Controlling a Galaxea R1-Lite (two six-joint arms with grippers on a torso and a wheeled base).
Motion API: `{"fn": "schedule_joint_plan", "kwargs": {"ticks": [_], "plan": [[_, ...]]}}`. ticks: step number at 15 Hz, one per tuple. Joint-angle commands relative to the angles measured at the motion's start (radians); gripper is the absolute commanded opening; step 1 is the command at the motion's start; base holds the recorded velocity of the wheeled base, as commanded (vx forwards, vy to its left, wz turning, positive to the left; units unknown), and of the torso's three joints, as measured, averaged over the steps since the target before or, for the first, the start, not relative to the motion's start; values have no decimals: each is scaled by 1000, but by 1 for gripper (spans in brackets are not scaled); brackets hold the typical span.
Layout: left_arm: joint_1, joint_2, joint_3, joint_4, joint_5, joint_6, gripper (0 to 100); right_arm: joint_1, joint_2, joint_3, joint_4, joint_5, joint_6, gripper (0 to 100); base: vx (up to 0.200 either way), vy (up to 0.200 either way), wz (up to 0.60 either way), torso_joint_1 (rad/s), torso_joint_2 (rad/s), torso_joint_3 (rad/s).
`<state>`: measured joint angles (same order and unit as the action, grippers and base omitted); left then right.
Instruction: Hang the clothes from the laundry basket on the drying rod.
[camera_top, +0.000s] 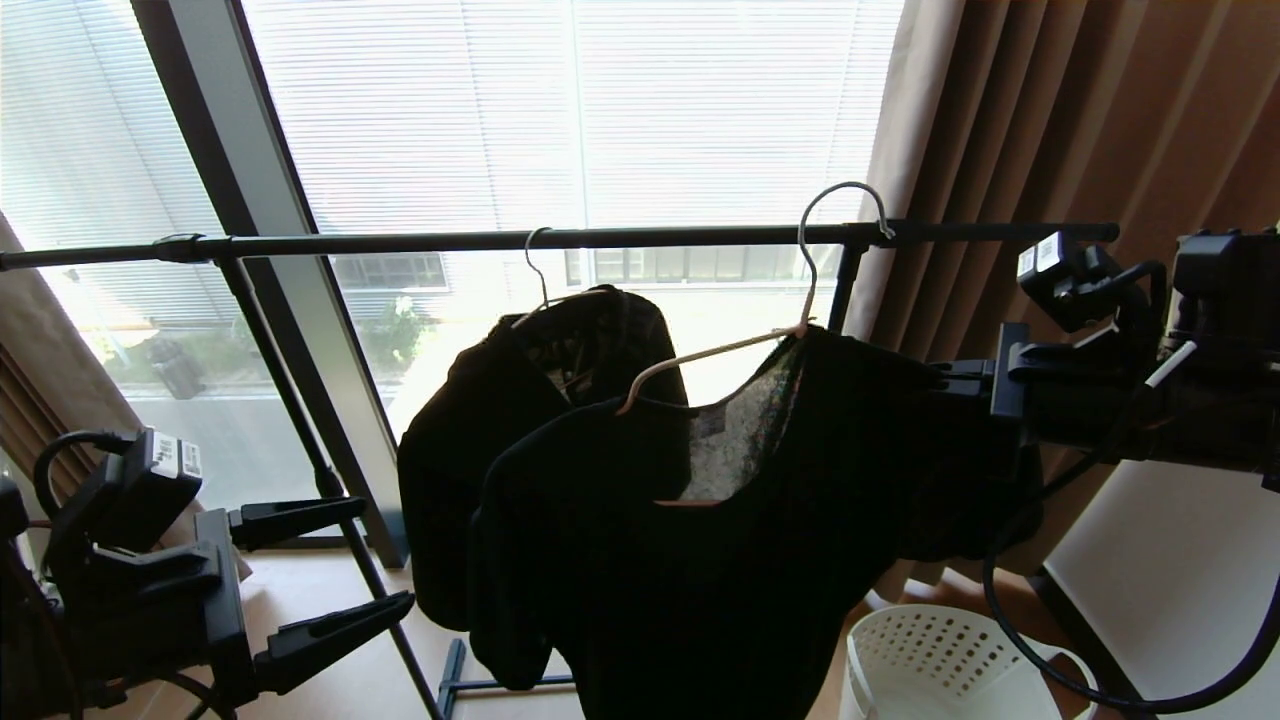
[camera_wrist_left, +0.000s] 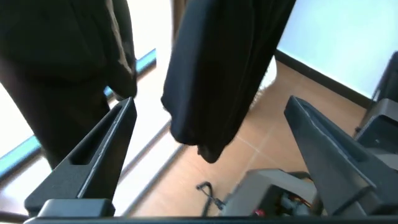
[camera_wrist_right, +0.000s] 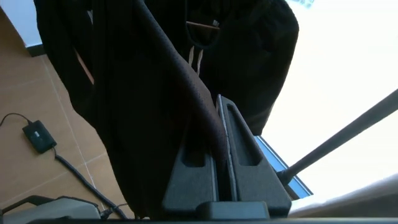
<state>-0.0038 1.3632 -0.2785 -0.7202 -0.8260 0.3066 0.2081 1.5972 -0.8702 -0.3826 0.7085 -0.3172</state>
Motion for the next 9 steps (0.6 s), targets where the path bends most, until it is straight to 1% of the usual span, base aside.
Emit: {"fn": "schedule_joint_plan", "kwargs": {"ticks": [1,2,3,4,6,8,9], "plan": [[-74,-38,-84,33,61,-1,100,14,23,5,1,2,-14,0,0,0,0,0,0,0],[-108,-44,-116,70,76,-3,100,20,26,10,1,0,-17,0,0,0,0,0,0,0],[-153,-59,-165,142,80,-3,100,30,27,11,1,0,-20,0,0,0,0,0,0,0],[-205,-69,-248,255,82,-3,100,37,35,13,1,0,-20,0,0,0,0,0,0,0],[-278,-65,-357,407,82,5,100,39,35,14,1,0,-23,0,0,0,0,0,0,0],[-344,-50,-419,464,82,5,100,40,36,20,1,0,-45,0,0,0,0,0,0,0],[-367,-22,-442,475,87,5,100,53,36,22,1,0,-45,0,0,0,0,0,0,0]]}}
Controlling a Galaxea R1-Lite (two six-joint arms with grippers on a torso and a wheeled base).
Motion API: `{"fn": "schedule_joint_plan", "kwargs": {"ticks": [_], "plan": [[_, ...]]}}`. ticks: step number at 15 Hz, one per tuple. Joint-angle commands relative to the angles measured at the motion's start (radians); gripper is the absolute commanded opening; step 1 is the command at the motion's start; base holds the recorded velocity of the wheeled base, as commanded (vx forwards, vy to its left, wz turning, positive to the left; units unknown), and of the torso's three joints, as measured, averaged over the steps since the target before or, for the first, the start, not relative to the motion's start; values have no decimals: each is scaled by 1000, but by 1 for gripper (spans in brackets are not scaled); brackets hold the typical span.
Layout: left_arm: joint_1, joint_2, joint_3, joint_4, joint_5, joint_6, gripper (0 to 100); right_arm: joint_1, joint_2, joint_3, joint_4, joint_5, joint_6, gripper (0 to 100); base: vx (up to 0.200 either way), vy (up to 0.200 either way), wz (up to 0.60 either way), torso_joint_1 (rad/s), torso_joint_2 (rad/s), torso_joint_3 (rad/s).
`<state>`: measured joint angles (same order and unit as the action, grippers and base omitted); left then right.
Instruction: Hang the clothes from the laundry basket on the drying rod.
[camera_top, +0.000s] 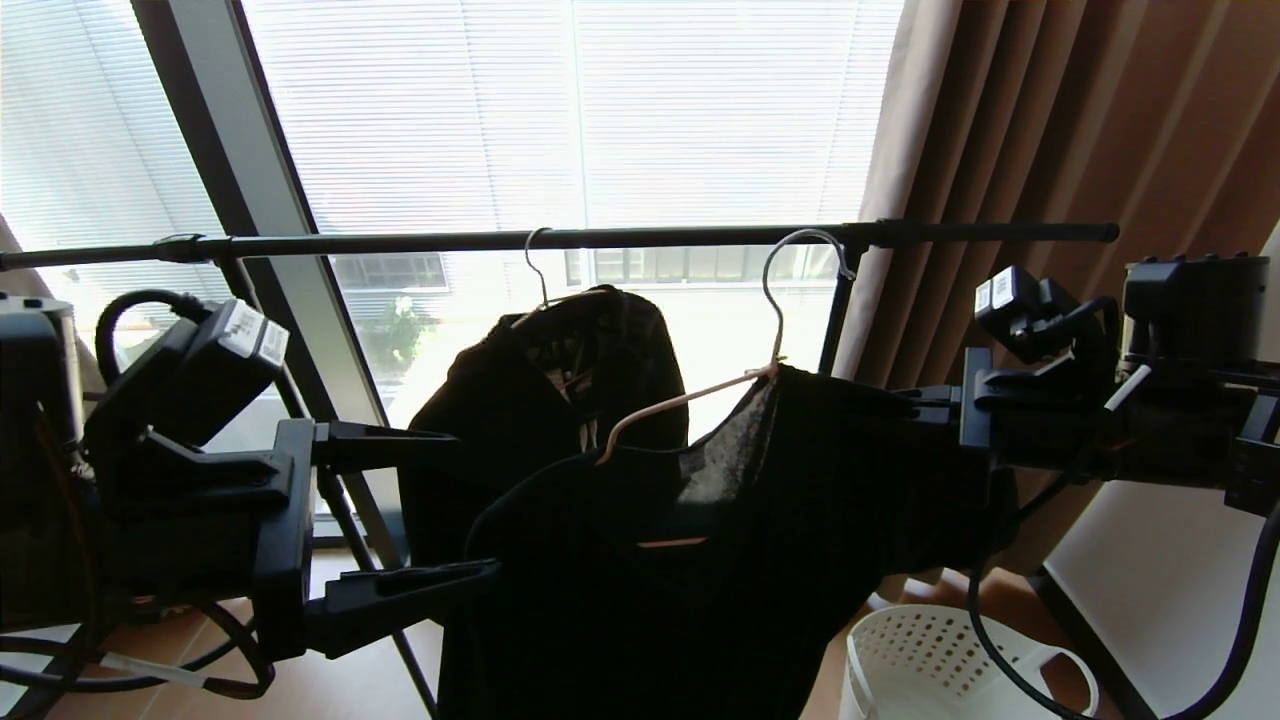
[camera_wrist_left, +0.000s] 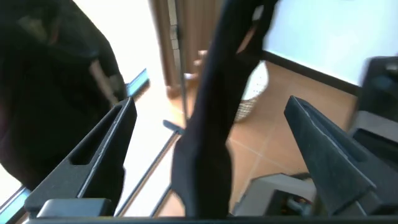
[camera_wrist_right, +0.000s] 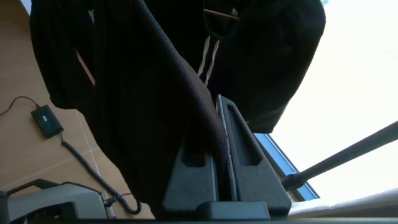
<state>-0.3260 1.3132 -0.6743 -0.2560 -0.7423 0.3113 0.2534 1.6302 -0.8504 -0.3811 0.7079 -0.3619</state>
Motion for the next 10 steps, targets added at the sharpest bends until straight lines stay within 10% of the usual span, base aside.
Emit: {"fn": "schedule_joint_plan", "kwargs": {"ticks": [1,10], "plan": [[-68,60,-65,14,24,0,100,10,0,5,1,1,-2,0,0,0,0,0,0,0],[-180,227,-131,7,132,0,100,37,-15,22,-1,1,0,0,0,0,0,0,0,0]]}}
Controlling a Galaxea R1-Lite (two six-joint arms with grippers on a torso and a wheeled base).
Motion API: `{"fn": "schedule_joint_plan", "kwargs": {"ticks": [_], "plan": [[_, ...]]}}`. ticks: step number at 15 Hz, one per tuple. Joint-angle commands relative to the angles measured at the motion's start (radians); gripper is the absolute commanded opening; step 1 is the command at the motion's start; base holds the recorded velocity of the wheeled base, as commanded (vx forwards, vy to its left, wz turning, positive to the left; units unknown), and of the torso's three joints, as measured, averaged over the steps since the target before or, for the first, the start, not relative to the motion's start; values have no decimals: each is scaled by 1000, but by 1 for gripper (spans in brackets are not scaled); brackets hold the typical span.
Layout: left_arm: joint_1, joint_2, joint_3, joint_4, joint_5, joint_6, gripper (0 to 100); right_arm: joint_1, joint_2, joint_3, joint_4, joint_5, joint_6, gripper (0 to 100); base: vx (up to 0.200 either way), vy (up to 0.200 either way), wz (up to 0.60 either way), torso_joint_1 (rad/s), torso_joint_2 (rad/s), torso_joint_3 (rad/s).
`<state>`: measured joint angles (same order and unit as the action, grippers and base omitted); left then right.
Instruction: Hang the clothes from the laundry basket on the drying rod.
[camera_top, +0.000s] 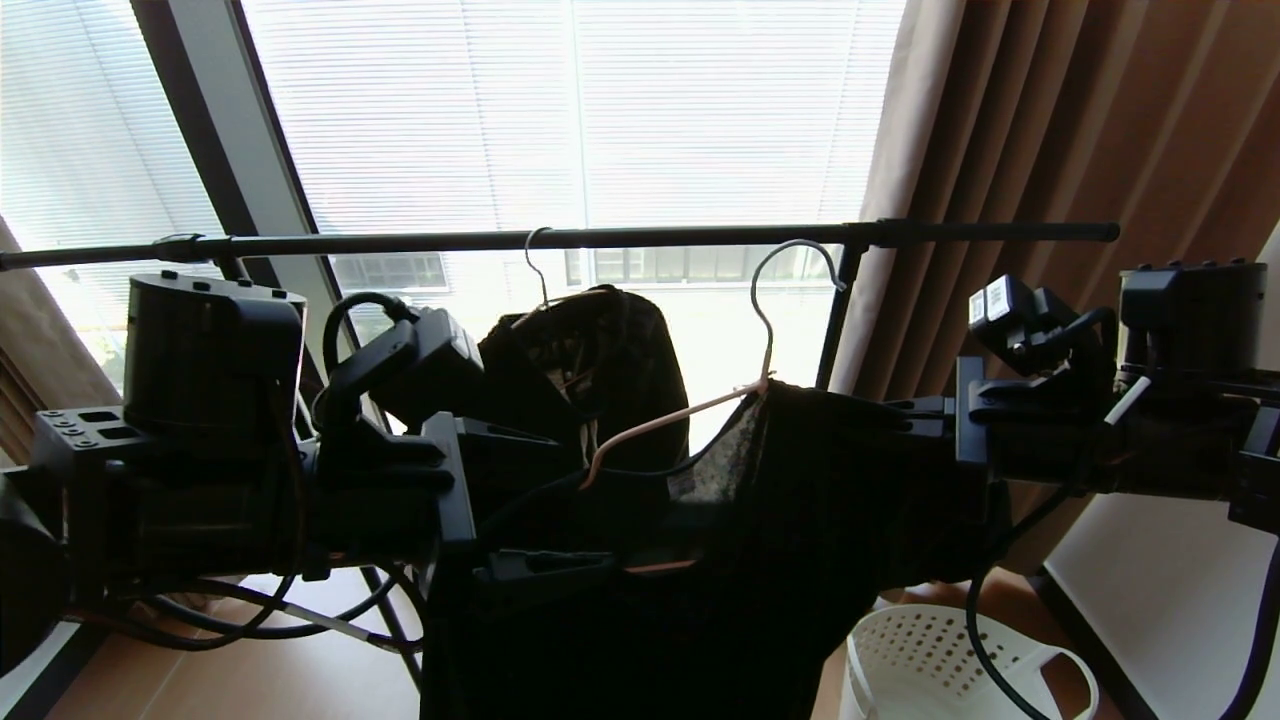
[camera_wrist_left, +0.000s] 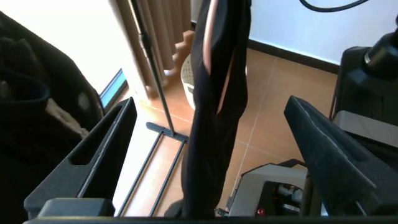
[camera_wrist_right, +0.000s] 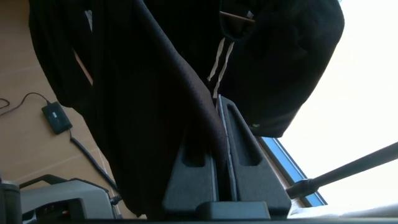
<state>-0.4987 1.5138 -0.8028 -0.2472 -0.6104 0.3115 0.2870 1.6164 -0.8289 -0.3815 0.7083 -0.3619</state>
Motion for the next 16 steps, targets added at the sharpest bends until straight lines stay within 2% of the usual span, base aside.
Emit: {"fn": "schedule_joint_plan", "kwargs": {"ticks": [1,7,8,16], "plan": [[-9,32,-4,-1,0,0,100,3,-1,1,0,0,0,0,0,0,0,0,0,0],[-11,54,-16,-3,55,-6,100,3,-4,2,0,0,0,0,0,0,0,0,0,0],[-11,57,-18,-3,57,-6,0,3,-4,2,0,0,0,0,0,0,0,0,0,0],[-12,29,-1,-6,52,1,0,3,8,4,-2,-1,-28,0,0,0,0,0,0,0]]}}
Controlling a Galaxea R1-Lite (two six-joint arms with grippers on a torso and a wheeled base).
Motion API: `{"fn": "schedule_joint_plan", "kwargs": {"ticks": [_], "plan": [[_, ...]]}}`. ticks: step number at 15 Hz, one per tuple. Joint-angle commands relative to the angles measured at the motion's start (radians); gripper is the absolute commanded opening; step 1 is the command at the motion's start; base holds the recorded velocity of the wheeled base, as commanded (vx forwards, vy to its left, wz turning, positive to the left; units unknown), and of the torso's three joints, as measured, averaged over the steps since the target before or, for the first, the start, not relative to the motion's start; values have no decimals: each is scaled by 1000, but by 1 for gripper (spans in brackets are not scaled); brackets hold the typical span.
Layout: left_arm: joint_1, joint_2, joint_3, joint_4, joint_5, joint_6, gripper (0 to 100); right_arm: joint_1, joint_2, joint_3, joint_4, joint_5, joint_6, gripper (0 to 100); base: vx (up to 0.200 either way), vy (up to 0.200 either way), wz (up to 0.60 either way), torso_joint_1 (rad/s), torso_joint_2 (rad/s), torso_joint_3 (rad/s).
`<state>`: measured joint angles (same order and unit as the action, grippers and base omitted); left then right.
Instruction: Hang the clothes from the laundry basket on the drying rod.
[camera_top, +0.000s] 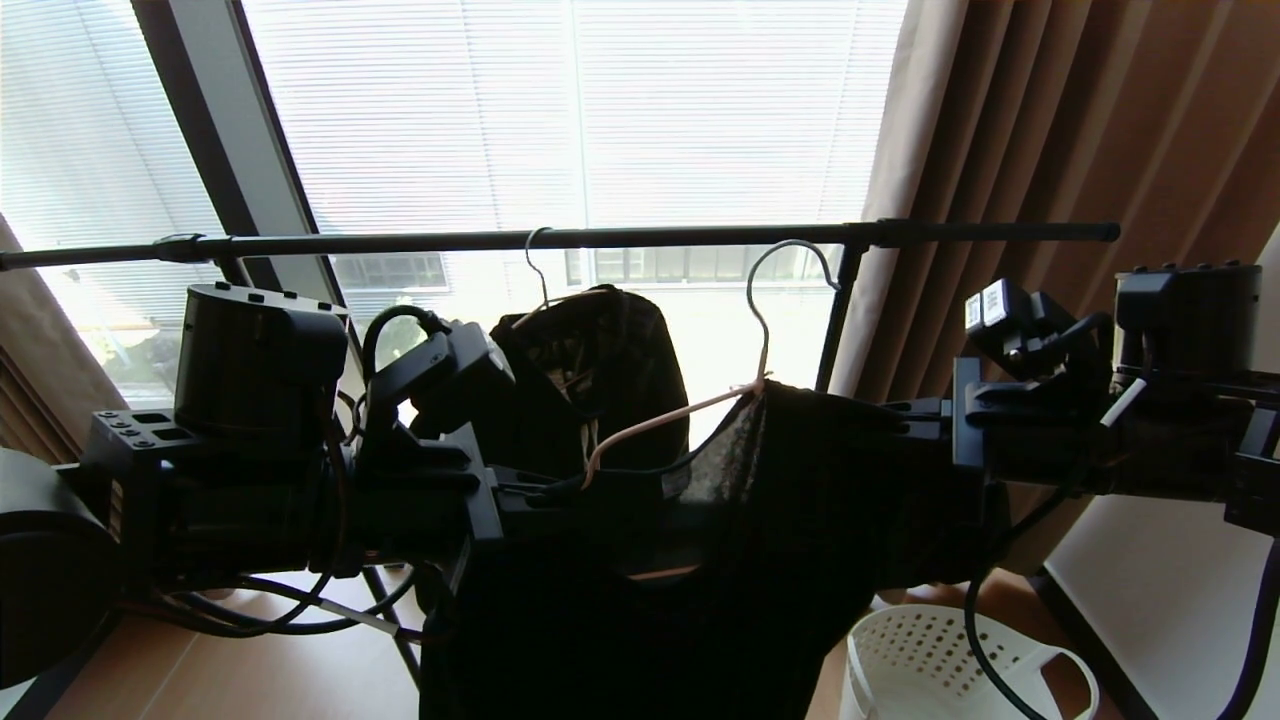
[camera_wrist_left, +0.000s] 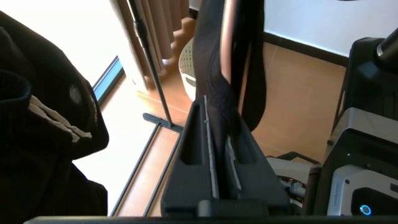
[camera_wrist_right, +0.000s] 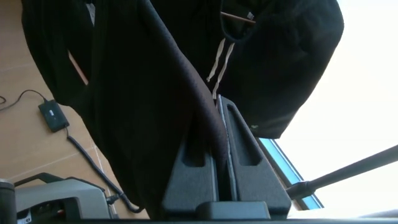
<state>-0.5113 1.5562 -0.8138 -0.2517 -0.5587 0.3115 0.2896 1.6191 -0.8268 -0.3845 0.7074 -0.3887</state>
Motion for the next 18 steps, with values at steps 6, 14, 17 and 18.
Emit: {"fn": "schedule_joint_plan", "kwargs": {"ticks": [6,14,17,18], "plan": [[5,-48,30,-1,-1,-5,0,-4,4,14,-1,1,-25,100,0,0,0,0,0,0],[27,-91,45,-1,-3,-5,0,-59,18,9,1,3,-76,100,0,0,0,0,0,0],[39,-113,48,-1,-7,-6,0,-99,67,-17,1,3,-102,100,0,0,0,0,0,0],[39,-119,53,-1,-7,-6,0,-112,90,-25,1,3,-116,100,0,0,0,0,0,0]]}}
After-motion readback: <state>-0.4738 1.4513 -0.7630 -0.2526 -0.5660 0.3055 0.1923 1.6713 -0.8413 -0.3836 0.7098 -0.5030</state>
